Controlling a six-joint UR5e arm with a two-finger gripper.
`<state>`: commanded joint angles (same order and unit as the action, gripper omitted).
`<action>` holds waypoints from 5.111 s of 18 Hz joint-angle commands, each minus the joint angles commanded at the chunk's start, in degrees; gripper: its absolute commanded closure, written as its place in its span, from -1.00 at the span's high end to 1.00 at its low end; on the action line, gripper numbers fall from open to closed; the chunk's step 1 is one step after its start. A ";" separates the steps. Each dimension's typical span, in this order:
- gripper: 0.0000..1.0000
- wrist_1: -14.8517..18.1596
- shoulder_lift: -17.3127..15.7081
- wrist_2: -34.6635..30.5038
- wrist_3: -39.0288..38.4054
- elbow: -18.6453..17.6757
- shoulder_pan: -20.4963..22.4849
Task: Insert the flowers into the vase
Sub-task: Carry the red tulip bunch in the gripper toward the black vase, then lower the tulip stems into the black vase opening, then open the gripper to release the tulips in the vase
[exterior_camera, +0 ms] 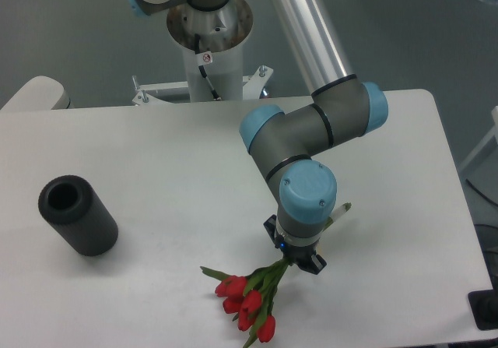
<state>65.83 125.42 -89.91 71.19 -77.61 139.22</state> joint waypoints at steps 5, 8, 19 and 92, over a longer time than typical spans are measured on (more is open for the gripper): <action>-0.72 0.53 -0.17 0.00 -0.09 0.17 -0.61; -0.73 0.53 -0.44 0.09 -1.31 -0.17 -2.10; -0.80 0.00 -2.63 12.12 -9.75 -1.85 -3.78; -0.36 -18.28 -17.40 73.56 5.01 -30.15 -10.99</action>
<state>47.55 108.02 -16.35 76.20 -107.75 128.23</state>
